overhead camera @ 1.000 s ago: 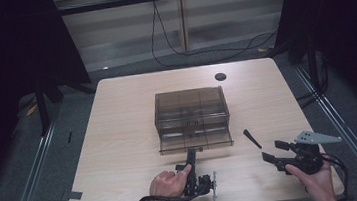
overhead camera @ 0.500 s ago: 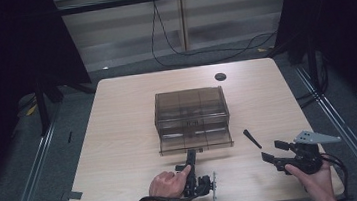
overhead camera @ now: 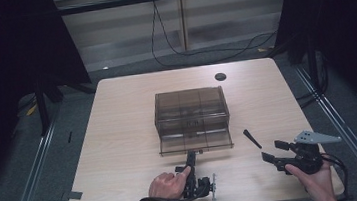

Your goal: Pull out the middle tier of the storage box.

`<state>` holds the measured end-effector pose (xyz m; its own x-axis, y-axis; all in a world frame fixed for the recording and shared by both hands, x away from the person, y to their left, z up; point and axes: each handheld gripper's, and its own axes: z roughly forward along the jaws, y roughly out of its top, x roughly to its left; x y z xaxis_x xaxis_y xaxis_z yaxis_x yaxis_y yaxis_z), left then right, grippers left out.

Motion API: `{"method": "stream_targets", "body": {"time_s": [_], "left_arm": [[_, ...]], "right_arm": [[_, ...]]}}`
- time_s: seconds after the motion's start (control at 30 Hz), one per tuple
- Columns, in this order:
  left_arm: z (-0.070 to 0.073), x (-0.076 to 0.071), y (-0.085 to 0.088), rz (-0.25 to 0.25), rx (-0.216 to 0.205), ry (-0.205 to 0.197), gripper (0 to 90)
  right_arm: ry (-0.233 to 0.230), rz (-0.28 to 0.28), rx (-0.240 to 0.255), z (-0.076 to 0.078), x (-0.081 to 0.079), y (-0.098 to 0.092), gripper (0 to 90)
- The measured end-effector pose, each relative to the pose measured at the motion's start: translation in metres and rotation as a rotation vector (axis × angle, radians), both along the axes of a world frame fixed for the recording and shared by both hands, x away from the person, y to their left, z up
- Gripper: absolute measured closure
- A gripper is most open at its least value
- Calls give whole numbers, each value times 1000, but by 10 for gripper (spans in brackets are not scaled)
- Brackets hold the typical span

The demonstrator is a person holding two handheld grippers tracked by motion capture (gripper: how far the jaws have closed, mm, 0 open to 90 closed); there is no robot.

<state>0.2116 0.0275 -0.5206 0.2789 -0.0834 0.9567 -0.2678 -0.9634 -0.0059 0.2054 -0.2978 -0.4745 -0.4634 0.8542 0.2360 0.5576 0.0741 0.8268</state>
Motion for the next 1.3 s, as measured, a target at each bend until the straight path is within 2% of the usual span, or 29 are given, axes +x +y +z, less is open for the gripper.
{"method": "stream_targets", "body": {"time_s": [0.13, 0.27, 0.5, 0.53, 0.63, 0.7, 0.77, 0.87, 1.0, 1.07, 1.3], "left_arm": [[-2, 0, 1, -5, 5, 11, 800], [-1, 0, 1, -10, 6, 4, 799], [0, 0, 1, -6, 4, 26, 797], [0, 1, 1, -14, 0, 17, 795], [2, 1, 2, 0, -33, 62, 757], [2, 1, 2, 4, -68, 74, 757], [3, 1, 2, 1, -62, 75, 718], [5, 0, 2, -7, -87, 81, 699], [9, 0, 3, -3, -117, 119, 694], [11, 0, 4, -12, -146, 132, 666], [27, -1, 11, -12, -297, 229, 647]], "right_arm": [[1, -1, -1, 0, 0, 0, 263], [1, -1, 0, 0, 0, 0, 261], [1, 0, 0, 0, 0, 0, 261], [2, 0, 0, 0, 0, 0, 261], [2, 0, 1, 0, 0, 0, 252], [1, -1, -1, 0, 0, 0, 252], [2, 1, 1, 0, 0, 0, 253], [1, 1, 1, 0, 0, 0, 253], [1, 1, 2, 0, 0, 0, 253], [1, 2, 1, 0, 0, 0, 253], [3, 2, 2, 0, 0, 0, 253]]}}
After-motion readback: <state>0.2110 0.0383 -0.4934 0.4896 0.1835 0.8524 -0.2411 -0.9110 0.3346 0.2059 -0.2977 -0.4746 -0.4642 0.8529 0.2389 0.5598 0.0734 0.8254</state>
